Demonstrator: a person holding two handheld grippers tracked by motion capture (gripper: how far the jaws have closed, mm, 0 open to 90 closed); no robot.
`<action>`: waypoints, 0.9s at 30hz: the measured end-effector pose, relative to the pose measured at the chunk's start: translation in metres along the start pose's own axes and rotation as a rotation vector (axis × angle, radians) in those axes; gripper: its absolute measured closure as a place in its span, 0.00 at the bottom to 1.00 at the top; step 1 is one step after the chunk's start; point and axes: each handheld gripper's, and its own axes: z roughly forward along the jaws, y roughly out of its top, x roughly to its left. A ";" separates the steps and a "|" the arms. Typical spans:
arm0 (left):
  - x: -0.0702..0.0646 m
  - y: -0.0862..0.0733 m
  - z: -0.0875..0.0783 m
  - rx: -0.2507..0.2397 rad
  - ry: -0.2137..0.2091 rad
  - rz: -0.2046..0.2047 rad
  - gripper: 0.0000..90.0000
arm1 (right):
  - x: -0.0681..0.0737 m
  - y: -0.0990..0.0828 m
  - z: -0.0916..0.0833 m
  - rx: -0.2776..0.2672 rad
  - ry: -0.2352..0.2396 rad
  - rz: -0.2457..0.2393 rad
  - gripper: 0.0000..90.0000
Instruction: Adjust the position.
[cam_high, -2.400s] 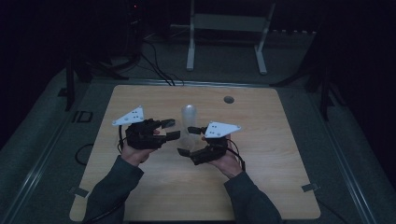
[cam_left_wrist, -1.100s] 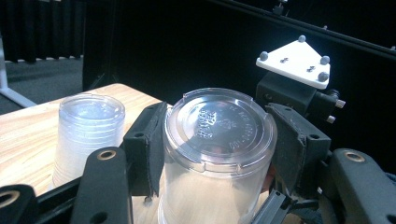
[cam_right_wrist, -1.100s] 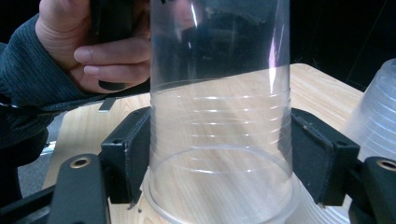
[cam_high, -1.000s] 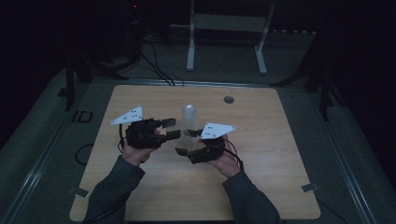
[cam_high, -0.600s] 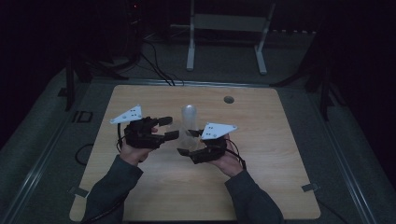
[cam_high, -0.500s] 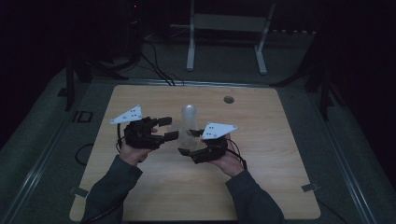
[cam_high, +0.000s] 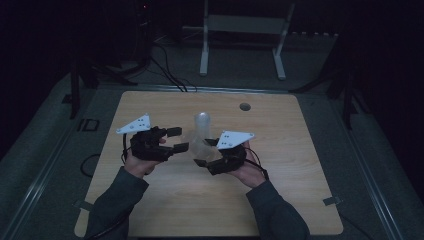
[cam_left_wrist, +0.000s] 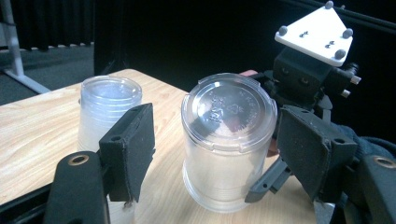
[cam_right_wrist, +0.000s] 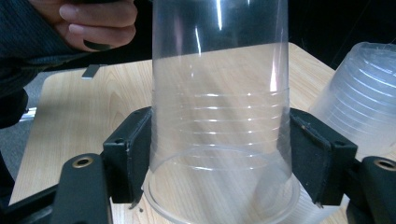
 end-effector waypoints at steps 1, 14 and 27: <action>0.000 0.000 0.000 -0.001 0.001 -0.001 0.31 | 0.000 0.000 0.000 0.004 -0.002 -0.003 0.32; 0.002 -0.002 -0.005 0.007 0.014 0.010 0.32 | -0.003 0.003 -0.004 0.062 -0.009 -0.028 0.32; 0.001 -0.001 -0.006 0.039 0.028 0.034 0.34 | -0.004 0.006 -0.006 0.121 -0.026 -0.058 0.32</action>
